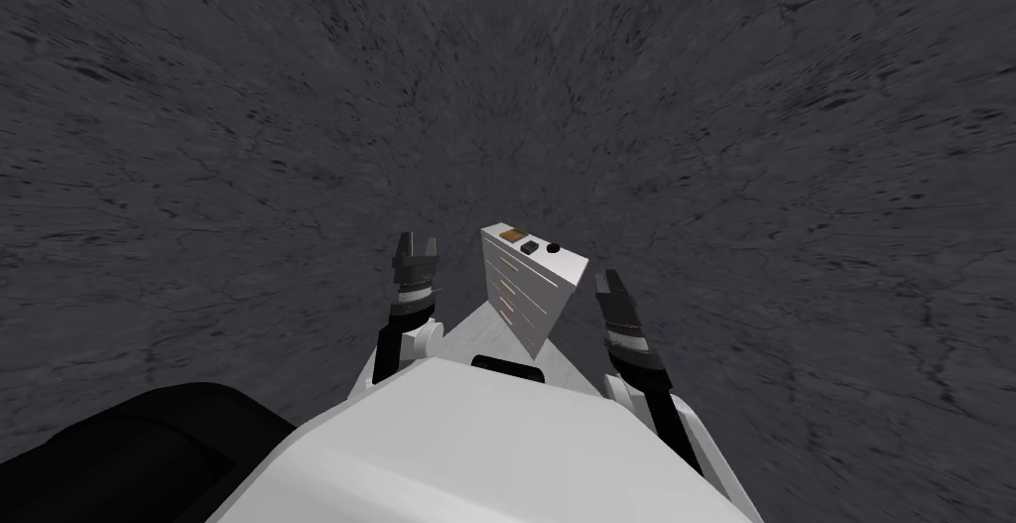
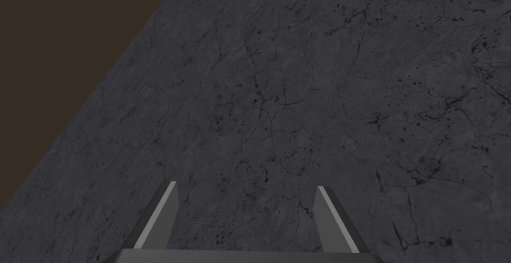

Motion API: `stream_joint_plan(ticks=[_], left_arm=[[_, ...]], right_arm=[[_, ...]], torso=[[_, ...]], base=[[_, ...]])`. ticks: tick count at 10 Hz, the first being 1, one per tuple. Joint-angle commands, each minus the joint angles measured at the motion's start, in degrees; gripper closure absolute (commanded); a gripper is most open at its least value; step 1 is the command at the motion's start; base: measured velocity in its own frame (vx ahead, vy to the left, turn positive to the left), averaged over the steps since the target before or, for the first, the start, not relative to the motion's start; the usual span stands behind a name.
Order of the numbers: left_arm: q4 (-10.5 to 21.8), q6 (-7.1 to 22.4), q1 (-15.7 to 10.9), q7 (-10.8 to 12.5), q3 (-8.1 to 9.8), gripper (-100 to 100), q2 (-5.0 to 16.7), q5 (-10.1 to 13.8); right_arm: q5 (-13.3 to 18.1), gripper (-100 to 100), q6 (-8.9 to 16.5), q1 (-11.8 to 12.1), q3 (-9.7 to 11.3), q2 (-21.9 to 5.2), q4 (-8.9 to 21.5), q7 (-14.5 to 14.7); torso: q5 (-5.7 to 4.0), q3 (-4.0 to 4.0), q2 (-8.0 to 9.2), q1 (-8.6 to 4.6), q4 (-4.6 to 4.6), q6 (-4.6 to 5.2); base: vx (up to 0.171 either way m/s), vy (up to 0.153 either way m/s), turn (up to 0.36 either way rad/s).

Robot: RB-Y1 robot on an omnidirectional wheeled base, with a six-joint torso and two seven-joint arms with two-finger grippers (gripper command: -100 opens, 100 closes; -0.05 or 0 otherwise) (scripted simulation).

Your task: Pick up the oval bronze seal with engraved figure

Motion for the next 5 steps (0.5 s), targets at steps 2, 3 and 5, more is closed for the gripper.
stream_joint_plan(ticks=[2, 3, 5], left_arm=[[0.0, 0.0, 0.0, 0.0, 0.0, 0, 0.0, 0.0], [0.0, 0.0, 0.0, 0.0, 0.0, 0, 0.0, 0.0], [0.0, 0.0, 0.0, 0.0, 0.01, 0, 0.0, 0.0]], right_arm=[[1.2, -100, 0.0, 0.5, -0.5, -4.4, 3.8, 2.1], [2.0, -100, -0.1, 1.1, -0.8, -6.3, 5.6, 3.4], [2.9, -100, -0.3, 1.8, -1.2, -9.7, 9.0, 5.0]], torso=[[0.0, -0.01, -0.03, -0.02, 0.0, 0.02], [0.0, -0.03, -0.05, -0.03, -0.01, 0.01], [-0.01, 0.0, -0.01, -0.06, 0.01, 0.03]], base=[[-0.053, 0.042, 0.064], [-0.075, 0.044, 0.211], [-0.056, 0.039, 0.079]])
